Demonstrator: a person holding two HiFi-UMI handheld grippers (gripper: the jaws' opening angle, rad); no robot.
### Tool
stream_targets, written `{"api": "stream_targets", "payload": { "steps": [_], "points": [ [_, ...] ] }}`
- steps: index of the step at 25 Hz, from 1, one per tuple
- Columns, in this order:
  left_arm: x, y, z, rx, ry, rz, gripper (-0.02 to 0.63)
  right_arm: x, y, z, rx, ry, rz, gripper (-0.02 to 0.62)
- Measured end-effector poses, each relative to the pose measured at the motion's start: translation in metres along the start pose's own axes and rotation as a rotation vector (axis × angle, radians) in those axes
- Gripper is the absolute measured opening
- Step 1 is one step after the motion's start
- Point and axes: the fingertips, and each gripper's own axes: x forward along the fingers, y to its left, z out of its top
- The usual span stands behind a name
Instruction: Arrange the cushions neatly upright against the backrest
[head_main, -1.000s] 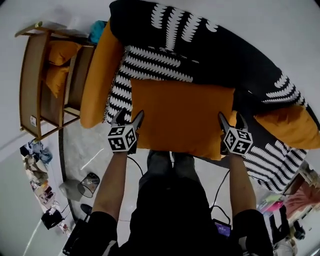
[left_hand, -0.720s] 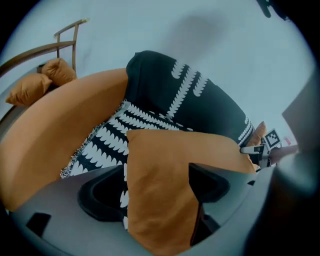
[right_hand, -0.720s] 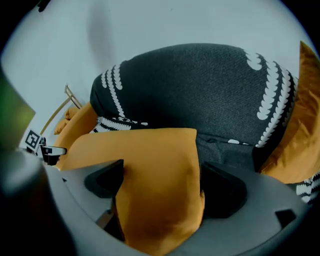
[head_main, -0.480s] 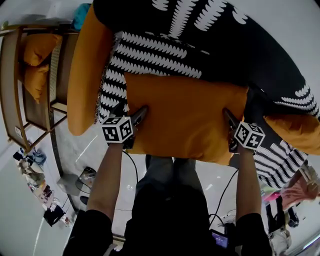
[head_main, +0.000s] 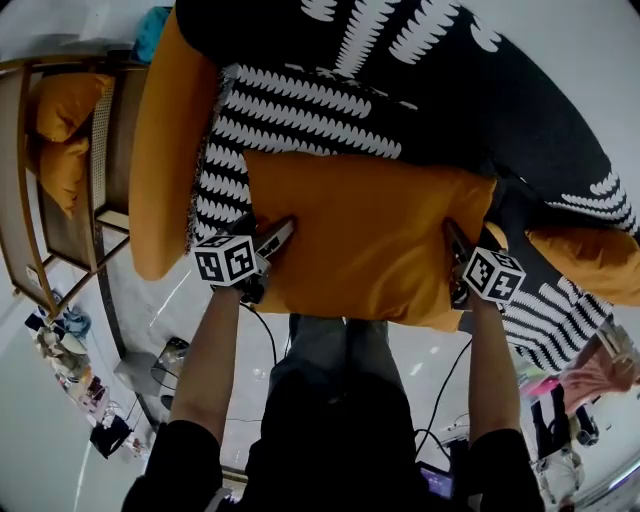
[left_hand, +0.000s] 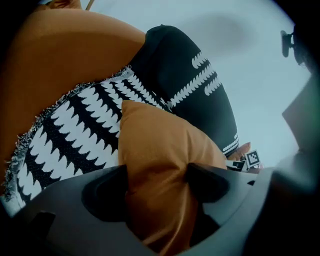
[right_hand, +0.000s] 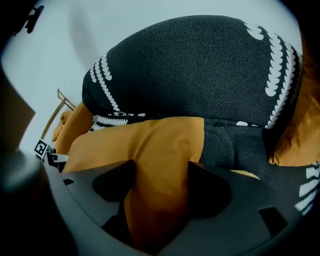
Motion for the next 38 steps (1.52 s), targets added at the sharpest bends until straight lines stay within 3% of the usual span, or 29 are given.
{"api": "stream_targets", "payload": {
  "steps": [3,6,9,16,26,32,38],
  "points": [
    [-0.008,-0.01,-0.001,0.036,-0.027,-0.009,0.308,-0.012,0.01,-0.001,-0.034,-0.029,-0.016,0.28],
    [-0.018,-0.022,0.001,0.064,-0.066,-0.004,0.248,-0.026,0.018,-0.007,-0.056,-0.086,-0.028,0.215],
    [-0.037,-0.042,0.007,0.091,-0.102,-0.019,0.215,-0.051,0.025,-0.011,-0.013,-0.147,-0.006,0.172],
    [-0.098,-0.109,0.067,0.239,-0.25,-0.06,0.207,-0.121,0.051,0.028,0.054,-0.351,0.054,0.166],
    [-0.128,-0.19,0.204,0.476,-0.433,-0.124,0.218,-0.17,0.062,0.146,0.061,-0.638,0.041,0.176],
    [-0.115,-0.207,0.272,0.583,-0.474,-0.154,0.227,-0.16,0.062,0.198,0.062,-0.721,0.007,0.184],
    [-0.095,-0.188,0.298,0.623,-0.496,-0.149,0.244,-0.137,0.068,0.216,0.065,-0.77,-0.033,0.196]
  ]
}}
